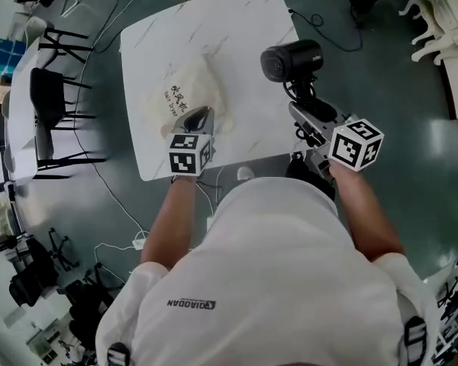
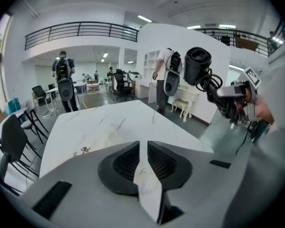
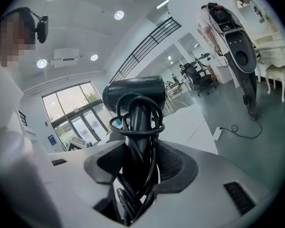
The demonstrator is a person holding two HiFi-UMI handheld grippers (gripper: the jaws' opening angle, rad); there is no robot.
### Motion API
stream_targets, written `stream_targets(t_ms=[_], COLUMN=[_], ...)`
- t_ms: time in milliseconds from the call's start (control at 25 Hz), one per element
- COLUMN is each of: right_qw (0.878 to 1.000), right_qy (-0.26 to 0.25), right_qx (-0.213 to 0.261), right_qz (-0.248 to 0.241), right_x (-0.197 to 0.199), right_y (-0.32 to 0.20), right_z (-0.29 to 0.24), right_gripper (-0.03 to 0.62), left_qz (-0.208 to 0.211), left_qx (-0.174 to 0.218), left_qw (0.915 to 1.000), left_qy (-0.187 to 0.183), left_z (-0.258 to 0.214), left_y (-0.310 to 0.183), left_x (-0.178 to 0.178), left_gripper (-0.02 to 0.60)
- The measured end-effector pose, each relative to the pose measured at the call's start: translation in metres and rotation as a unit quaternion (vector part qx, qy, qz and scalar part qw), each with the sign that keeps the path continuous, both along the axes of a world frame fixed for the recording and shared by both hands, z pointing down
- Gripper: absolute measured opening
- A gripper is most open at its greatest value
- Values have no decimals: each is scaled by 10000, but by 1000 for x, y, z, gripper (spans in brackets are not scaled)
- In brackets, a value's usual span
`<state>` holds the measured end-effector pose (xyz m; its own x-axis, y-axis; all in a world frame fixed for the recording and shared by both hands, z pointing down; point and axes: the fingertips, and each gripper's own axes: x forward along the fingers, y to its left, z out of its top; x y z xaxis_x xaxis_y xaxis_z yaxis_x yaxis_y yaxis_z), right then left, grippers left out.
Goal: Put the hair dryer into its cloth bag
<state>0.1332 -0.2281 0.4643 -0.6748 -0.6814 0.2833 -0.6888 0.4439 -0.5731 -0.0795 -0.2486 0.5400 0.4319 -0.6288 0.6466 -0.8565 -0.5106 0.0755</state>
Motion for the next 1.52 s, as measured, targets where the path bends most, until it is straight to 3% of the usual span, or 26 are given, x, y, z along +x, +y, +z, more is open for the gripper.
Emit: stream_targets(t_ms=[80, 240, 440, 640, 720, 840, 920, 1160, 1240, 1360, 1520], right_qw=[10000, 9999, 9998, 9995, 9993, 9990, 9989, 9986, 9986, 9988, 9993], right_qy=[8, 74, -35, -11, -33, -51, -37, -21, -46, -22, -4], right_qx=[-7, 26, 18, 41, 27, -13, -31, -84, -127, -166, -164], right_qz=[48, 100, 205, 310, 377, 454, 468, 517, 515, 453, 340], right_x=[5, 12, 27, 45, 59, 72, 74, 77, 78, 78, 80], right_y=[1, 5, 8, 11, 12, 14, 14, 14, 13, 13, 13], right_z=[1, 6, 7, 7, 10, 14, 15, 20, 23, 25, 27], right_gripper=[215, 216, 216, 216, 216, 216, 216, 217, 217, 217, 218], left_qz=[150, 158, -174, -308, -301, -198, -214, -243, -404, -751, -1021], left_qx=[-99, -382, -650, -1022, -864, -368, -264, -687, -882, -1188, -1355], left_qw=[9993, 9940, 9872, 9760, 9680, 9476, 9388, 9240, 9287, 9413, 9465], left_qy=[-333, -1013, -1447, -1898, -2337, -3168, -3427, -3754, -3579, -3068, -2744], left_z=[15, 44, 82, 117, 125, 129, 132, 156, 160, 161, 158], left_y=[-7, -31, -71, -79, -81, -89, -96, -105, -103, -95, -80], left_x=[6, 12, 21, 20, 22, 22, 18, -2, -8, -18, -34], left_gripper=[112, 124, 177, 219, 240, 303, 313, 318, 300, 152, 68])
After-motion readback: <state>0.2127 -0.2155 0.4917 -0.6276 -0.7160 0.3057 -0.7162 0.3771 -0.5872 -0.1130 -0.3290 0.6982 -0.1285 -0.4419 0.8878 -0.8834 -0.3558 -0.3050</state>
